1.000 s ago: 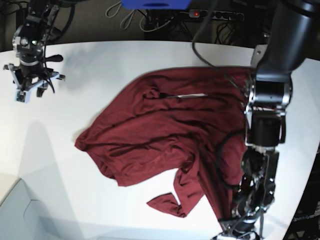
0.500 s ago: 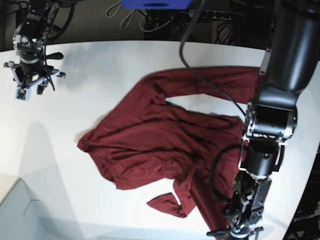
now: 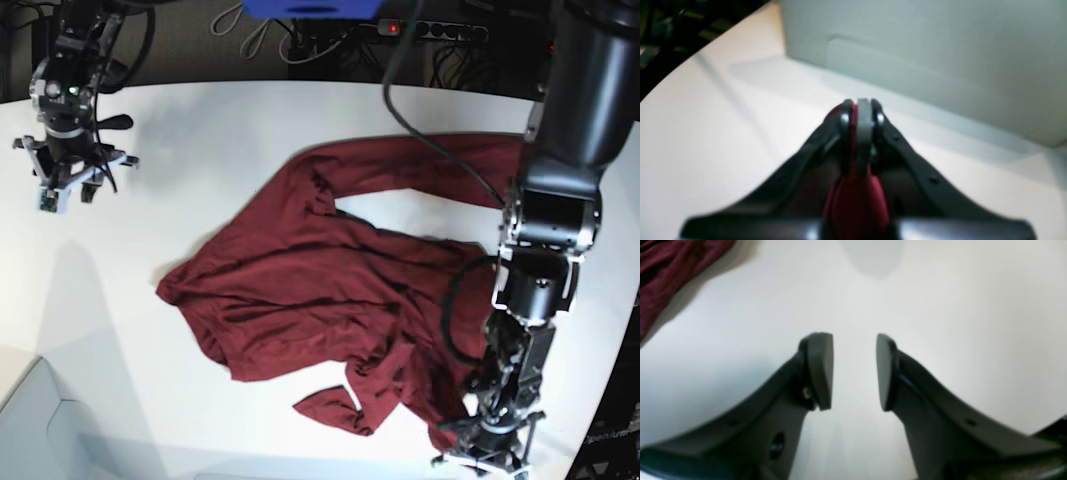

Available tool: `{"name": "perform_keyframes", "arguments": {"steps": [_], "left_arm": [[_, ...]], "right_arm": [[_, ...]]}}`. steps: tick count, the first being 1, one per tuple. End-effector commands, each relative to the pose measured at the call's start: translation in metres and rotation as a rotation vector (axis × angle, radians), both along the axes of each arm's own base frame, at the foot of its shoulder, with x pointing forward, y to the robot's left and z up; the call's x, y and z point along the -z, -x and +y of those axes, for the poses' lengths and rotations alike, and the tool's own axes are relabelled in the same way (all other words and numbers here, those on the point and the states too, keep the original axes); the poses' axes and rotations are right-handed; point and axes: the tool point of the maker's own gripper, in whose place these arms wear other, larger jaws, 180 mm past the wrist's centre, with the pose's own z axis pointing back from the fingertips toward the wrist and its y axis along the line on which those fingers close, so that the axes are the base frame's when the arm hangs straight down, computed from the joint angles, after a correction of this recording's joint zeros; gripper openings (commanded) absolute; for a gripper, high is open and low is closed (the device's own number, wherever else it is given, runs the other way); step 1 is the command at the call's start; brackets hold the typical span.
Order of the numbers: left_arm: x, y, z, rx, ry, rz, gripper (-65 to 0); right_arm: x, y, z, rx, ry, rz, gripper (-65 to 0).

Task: Layout the t-shirt on the table in an organized manner, then fold the t-shirt properly
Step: 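Release the hem and raise the left gripper back toward the shirt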

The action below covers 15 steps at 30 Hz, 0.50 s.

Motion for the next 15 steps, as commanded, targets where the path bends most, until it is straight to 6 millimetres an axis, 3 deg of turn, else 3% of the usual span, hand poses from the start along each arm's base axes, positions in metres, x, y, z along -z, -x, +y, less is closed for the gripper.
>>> {"name": "perform_keyframes", "arguments": {"steps": [1, 4, 8, 10, 15], "left_arm": [[-0.038, -0.010, 0.006, -0.012, -0.016, -0.090, -58.8], [-0.019, -0.002, 0.016, -0.022, -0.033, -0.057, -43.4], [-0.008, 0.004, 0.030, -0.042, -0.037, -0.039, -26.6], [0.000, 0.008, 0.033, -0.046, -0.039, -0.027, -23.1], [0.023, 0.027, 0.033, -0.029, -0.053, -0.011, -22.8]], "right_arm": [[-0.011, -0.005, -0.003, -0.004, 0.022, -0.037, -42.5], [-0.011, -0.005, -0.002, -0.006, 0.020, -0.037, -42.5], [-0.010, -0.005, -0.001, -0.006, 0.017, -0.038, -42.5], [-0.010, -0.006, 0.002, -0.002, 0.005, -0.042, -42.5], [-0.008, -0.010, 0.014, -0.030, -0.012, -0.043, -42.5]]}}
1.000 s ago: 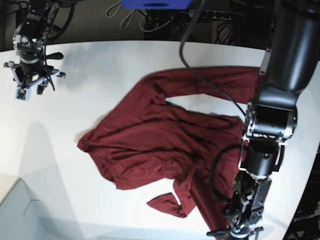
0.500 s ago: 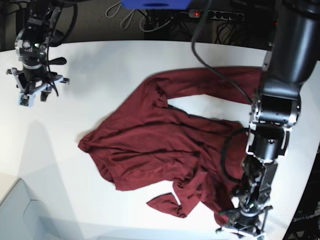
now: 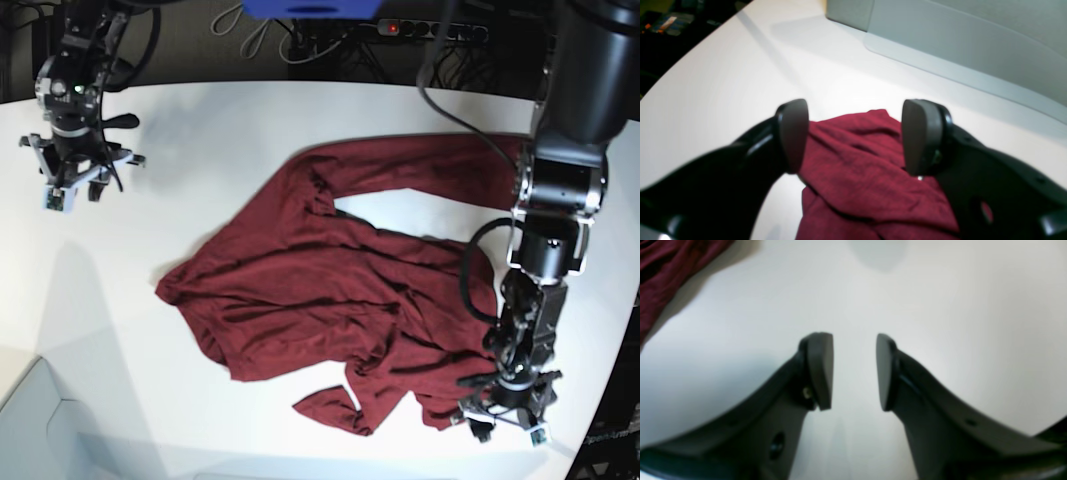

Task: Layout the t-shirt on the table in an organized manner, then fold the t-shirt properly
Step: 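Release the hem and raise the left gripper back toward the shirt, then grasp the shirt edges with both grippers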

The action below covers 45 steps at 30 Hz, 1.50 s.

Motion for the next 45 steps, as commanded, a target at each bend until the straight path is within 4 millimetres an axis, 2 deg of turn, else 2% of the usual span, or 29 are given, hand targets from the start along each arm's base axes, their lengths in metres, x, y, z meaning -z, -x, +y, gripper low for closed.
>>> {"name": "perform_keyframes", "arguments": {"steps": [1, 6, 8, 12, 15, 18, 22, 28, 30, 33, 35, 37, 39, 41, 45], "left_arm": [[-0.022, -0.002, 0.006, 0.006, -0.020, -0.069, -22.8], [-0.013, 0.043, -0.001, 0.075, -0.056, -0.100, -22.8], [-0.003, 0.065, 0.004, 0.074, -0.039, -0.076, -22.8], [0.024, 0.108, 0.038, -0.030, 0.035, -0.024, -22.8], [0.055, 0.137, 0.060, -0.118, 0.104, 0.041, -22.8], [0.078, 0.157, 0.070, -0.169, 0.153, 0.099, -22.8], [0.094, 0.161, 0.050, -0.139, 0.183, 0.150, -22.8], [0.100, 0.156, 0.021, -0.105, 0.219, 0.155, -22.8], [0.102, 0.156, 0.018, -0.105, 0.228, 0.159, -22.9], [0.116, 0.160, 0.017, -0.113, 0.239, 0.195, -23.7], [0.123, 0.159, 0.016, -0.119, 0.247, 0.213, -29.1], [0.134, 0.161, 0.017, -0.128, 0.257, 0.243, -40.3], [0.146, 0.166, 0.018, -0.139, 0.267, 0.272, -54.1], [0.146, 0.163, 0.019, -0.142, 0.270, 0.275, -64.9], [0.146, 0.164, 0.018, -0.139, 0.270, 0.275, -64.5]], "right_arm": [[-0.012, -0.008, 0.002, -0.020, 0.018, -0.045, -42.5], [-0.011, -0.012, 0.011, -0.048, 0.011, -0.045, -42.5], [-0.011, -0.015, 0.018, -0.067, 0.005, -0.047, -42.5], [-0.016, -0.024, 0.024, -0.085, 0.001, -0.068, -42.5], [-0.020, -0.029, 0.023, -0.084, 0.004, -0.083, -42.5], [-0.025, -0.034, 0.020, -0.088, 0.019, -0.095, -42.4], [-0.024, -0.047, 0.021, -0.108, 0.022, -0.100, -42.4], [-0.003, -0.072, 0.031, -0.177, 0.016, -0.048, -42.4], [0.000, -0.083, 0.037, -0.207, 0.018, -0.043, -42.4], [-0.002, -0.106, 0.043, -0.243, 0.023, -0.049, -42.4], [-0.003, -0.121, 0.047, -0.260, 0.026, -0.053, -42.3], [-0.004, -0.139, 0.049, -0.265, 0.018, -0.054, -42.3], [0.001, -0.155, 0.047, -0.258, 0.004, -0.039, -41.9], [0.007, -0.167, 0.045, -0.247, -0.012, -0.019, -40.2], [0.017, -0.187, 0.041, -0.231, -0.039, 0.016, -36.4]]}}
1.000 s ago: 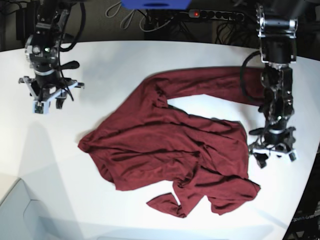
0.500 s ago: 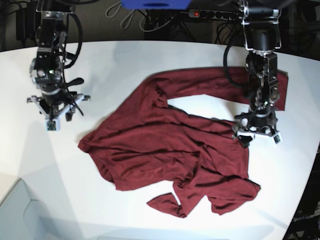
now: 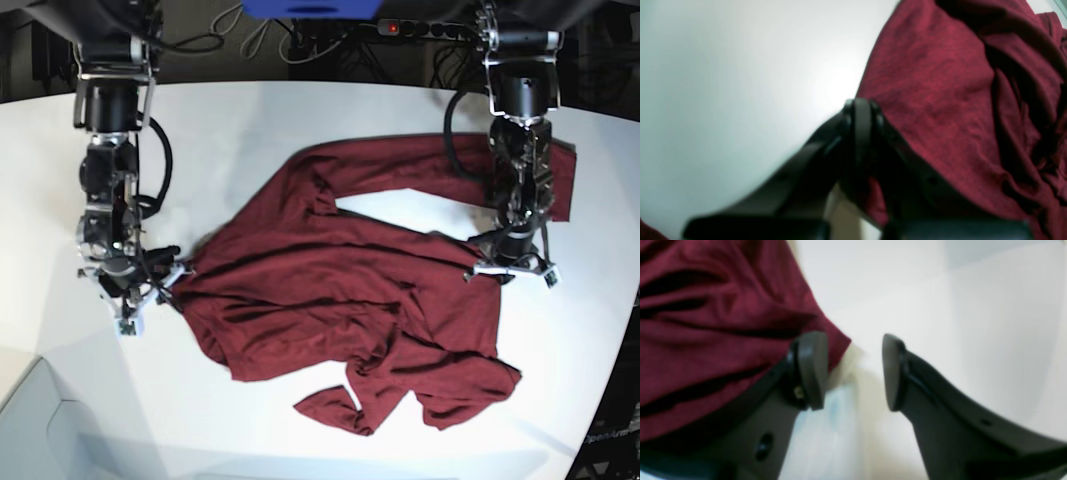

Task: Layout the t-shirt on the table in an organized manner, then fold the t-shirt properly
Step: 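Grasp the shirt edges with both grippers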

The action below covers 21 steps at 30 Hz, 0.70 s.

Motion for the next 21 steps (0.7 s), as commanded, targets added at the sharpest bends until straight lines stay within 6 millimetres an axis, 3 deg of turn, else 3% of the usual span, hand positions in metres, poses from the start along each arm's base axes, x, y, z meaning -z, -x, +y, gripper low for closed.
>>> {"name": "perform_keyframes", "arguments": {"steps": [1, 7, 15, 18, 21], "left_arm": [[-0.005, -0.003, -0.001, 0.003, 0.004, 0.001, -65.0], [-0.046, -0.004, 0.002, 0.021, -0.038, -0.112, -64.9], [-0.080, 0.000, 0.006, 0.035, -0.083, -0.193, -64.9], [-0.093, 0.003, 0.003, 0.043, -0.093, -0.226, -64.9], [-0.118, 0.003, 0.012, 0.021, -0.107, -0.289, -64.9]], "right_arm": [[-0.020, -0.018, -0.005, 0.006, 0.005, -0.063, -35.8], [-0.012, -0.027, -0.005, 0.012, -0.012, -0.032, -34.8], [0.010, -0.019, 0.026, -0.091, 0.023, 0.035, -36.5], [0.014, -0.014, 0.028, -0.101, 0.026, 0.041, -45.4], [0.014, -0.009, 0.025, -0.098, 0.032, 0.038, -62.0]]}}
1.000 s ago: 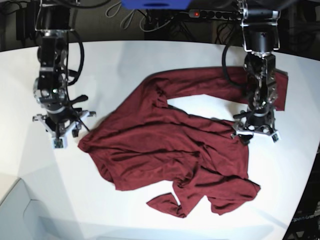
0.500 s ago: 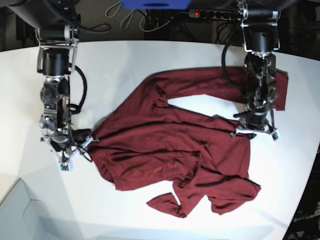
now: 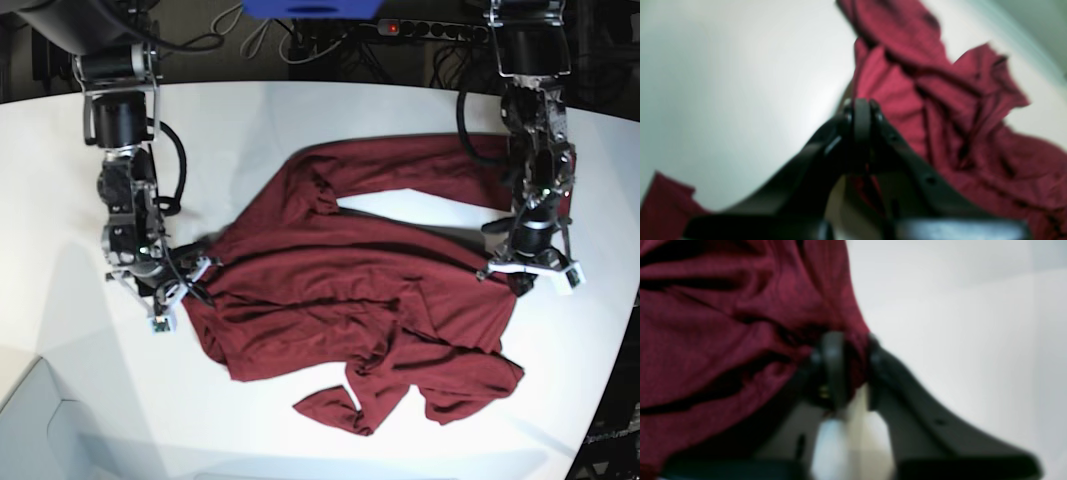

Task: Layout the t-shirt on the table in an organized manner, then fold the t-shirt properly
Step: 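Grasp the shirt edges with both grippers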

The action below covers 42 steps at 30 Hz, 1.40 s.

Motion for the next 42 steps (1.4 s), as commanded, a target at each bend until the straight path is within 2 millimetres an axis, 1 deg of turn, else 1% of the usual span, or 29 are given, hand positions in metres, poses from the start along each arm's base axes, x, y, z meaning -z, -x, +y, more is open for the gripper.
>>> {"name": "perform_keyframes", "arguments": {"steps": [1, 2, 4, 6, 12, 14, 16, 18, 21, 24, 26, 27, 29, 31, 33, 37, 38, 39, 41, 42], "left_arm": [[-0.033, -0.010, 0.012, -0.019, -0.034, -0.095, -64.9], [-0.039, -0.010, 0.013, -0.016, -0.032, -0.098, -64.9], [-0.052, -0.011, 0.011, -0.001, -0.025, -0.101, -64.9], [-0.064, -0.010, 0.014, -0.006, -0.019, -0.116, -64.9], [-0.089, -0.010, 0.014, 0.003, -0.036, -0.165, -64.9], [-0.095, -0.007, 0.015, 0.001, -0.045, -0.180, -64.9], [-0.102, -0.006, 0.013, 0.004, -0.057, -0.196, -64.9], [-0.103, -0.003, 0.013, 0.009, -0.064, -0.197, -64.9], [-0.115, -0.002, 0.015, 0.013, -0.088, -0.220, -64.9], [-0.128, -0.001, 0.013, 0.017, -0.099, -0.251, -64.9], [-0.130, -0.002, 0.014, 0.018, -0.103, -0.255, -64.9], [-0.128, -0.002, 0.016, 0.016, -0.108, -0.248, -64.9], [-0.127, -0.004, 0.016, 0.017, -0.105, -0.248, -64.9], [-0.119, -0.009, 0.015, 0.018, -0.091, -0.230, -64.8], [-0.104, -0.011, 0.017, 0.014, -0.069, -0.195, -64.6], [-0.071, -0.010, 0.007, 0.040, -0.050, -0.112, -64.5], [-0.056, -0.007, 0.006, 0.043, -0.043, -0.074, -64.4], [-0.046, -0.004, 0.005, 0.046, -0.039, -0.050, -64.0], [-0.027, 0.002, 0.002, 0.054, -0.030, 0.000, -60.5], [-0.018, 0.006, 0.000, 0.058, -0.028, 0.022, -56.4]], "right_arm": [[-0.016, -0.008, -0.013, 0.007, 0.029, -0.037, -65.0], [-0.022, -0.008, -0.017, 0.006, 0.040, -0.051, -65.0], [-0.026, 0.001, -0.022, 0.000, 0.060, -0.070, -65.0], [-0.036, 0.010, -0.028, -0.010, 0.087, -0.101, -65.0], [-0.055, 0.036, -0.032, -0.044, 0.134, -0.156, -65.0], [-0.060, 0.050, -0.044, -0.012, 0.141, -0.169, -65.0], [-0.064, 0.057, -0.057, 0.025, 0.145, -0.179, -65.0], [-0.067, 0.064, -0.067, 0.053, 0.150, -0.184, -65.0], [-0.067, 0.071, -0.079, 0.086, 0.156, -0.180, -65.0], [-0.067, 0.073, -0.085, 0.100, 0.159, -0.178, -65.0], [-0.066, 0.074, -0.085, 0.101, 0.159, -0.177, -65.0], [-0.066, 0.074, -0.085, 0.101, 0.159, -0.177, -65.0], [-0.066, 0.074, -0.085, 0.101, 0.159, -0.177, -65.0], [-0.066, 0.074, -0.085, 0.101, 0.157, -0.177, -65.0], [-0.067, 0.074, -0.085, 0.102, 0.157, -0.178, -65.0], [-0.067, 0.073, -0.085, 0.102, 0.157, -0.180, -65.0], [-0.067, 0.072, -0.084, 0.101, 0.157, -0.181, -65.0], [-0.068, 0.072, -0.084, 0.099, 0.157, -0.182, -65.0], [-0.066, 0.073, -0.082, 0.096, 0.155, -0.178, -65.0], [-0.066, 0.073, -0.082, 0.096, 0.155, -0.178, -65.0]]}}
